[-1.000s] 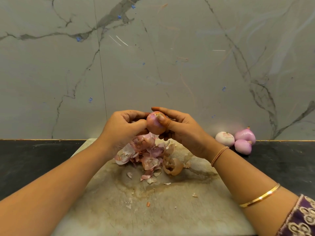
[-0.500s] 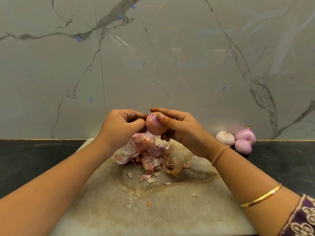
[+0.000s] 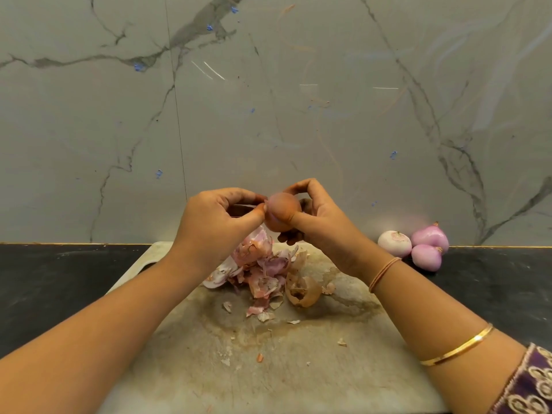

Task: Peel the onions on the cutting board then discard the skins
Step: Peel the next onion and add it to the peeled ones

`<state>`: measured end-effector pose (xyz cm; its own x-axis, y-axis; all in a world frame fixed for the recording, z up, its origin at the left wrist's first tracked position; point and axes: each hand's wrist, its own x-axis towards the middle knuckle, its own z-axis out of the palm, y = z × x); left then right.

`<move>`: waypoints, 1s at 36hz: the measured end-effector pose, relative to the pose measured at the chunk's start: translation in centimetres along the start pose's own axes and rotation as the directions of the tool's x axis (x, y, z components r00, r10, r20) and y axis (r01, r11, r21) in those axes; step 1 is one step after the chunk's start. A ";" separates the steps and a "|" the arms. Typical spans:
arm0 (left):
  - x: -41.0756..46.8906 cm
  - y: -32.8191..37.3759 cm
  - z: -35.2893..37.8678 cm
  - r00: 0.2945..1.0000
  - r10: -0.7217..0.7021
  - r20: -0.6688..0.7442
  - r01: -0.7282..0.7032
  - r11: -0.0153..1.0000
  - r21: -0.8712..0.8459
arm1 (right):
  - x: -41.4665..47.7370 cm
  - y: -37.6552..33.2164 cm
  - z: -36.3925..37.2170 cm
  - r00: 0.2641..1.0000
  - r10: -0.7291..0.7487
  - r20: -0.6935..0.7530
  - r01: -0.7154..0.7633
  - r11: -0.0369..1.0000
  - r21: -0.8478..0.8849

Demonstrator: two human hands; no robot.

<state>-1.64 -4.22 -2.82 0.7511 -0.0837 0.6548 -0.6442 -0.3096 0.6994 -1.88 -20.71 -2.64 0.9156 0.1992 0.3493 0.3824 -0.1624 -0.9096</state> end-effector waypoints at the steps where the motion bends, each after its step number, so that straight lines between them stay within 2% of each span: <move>1: 0.0 0.0 0.0 1.000 0.017 -0.009 -0.017 1.000 0.022 | 0.0 0.0 0.1 1.000 -0.010 -0.005 0.010 1.000 -0.014; 5: -0.1 -0.1 0.2 0.996 0.084 -0.043 -0.080 0.993 0.088 | -0.2 -0.2 0.3 0.998 -0.054 -0.029 0.052 0.996 -0.072; 11: 0.0 -0.4 0.2 0.990 0.117 -0.072 -0.102 0.977 0.189 | -0.3 -0.2 0.5 0.998 -0.069 -0.010 0.067 0.990 -0.127; 21: 0.6 -1.1 -0.3 0.993 0.022 -0.115 -0.002 0.985 0.170 | -0.1 0.0 0.0 0.999 0.040 0.000 -0.040 0.993 0.110; 23: 0.6 -1.0 -0.5 0.998 0.019 -0.060 -0.011 0.992 0.128 | 0.0 0.0 -0.1 0.998 0.055 0.000 -0.055 0.988 0.145; 27: 0.2 -0.9 -0.3 0.973 0.113 0.200 -0.114 0.993 -0.008 | -0.1 0.0 -0.4 0.996 0.090 0.003 -0.089 0.977 0.195; 32: 0.4 -1.3 -0.4 0.889 0.343 0.302 -0.381 0.922 0.075 | -0.4 -0.4 -0.6 0.992 0.123 0.014 -0.124 0.984 0.124; 36: 0.7 -1.4 -0.9 0.844 0.402 0.355 -0.480 0.862 0.163 | -0.4 -0.7 -0.4 0.993 0.116 0.025 -0.116 0.993 -0.004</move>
<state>-0.30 -2.99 -3.09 0.4258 -0.5311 0.7326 -0.8922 -0.3810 0.2425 -2.48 -21.08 -2.11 0.9504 0.2032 0.2356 0.2741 -0.1880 -0.9431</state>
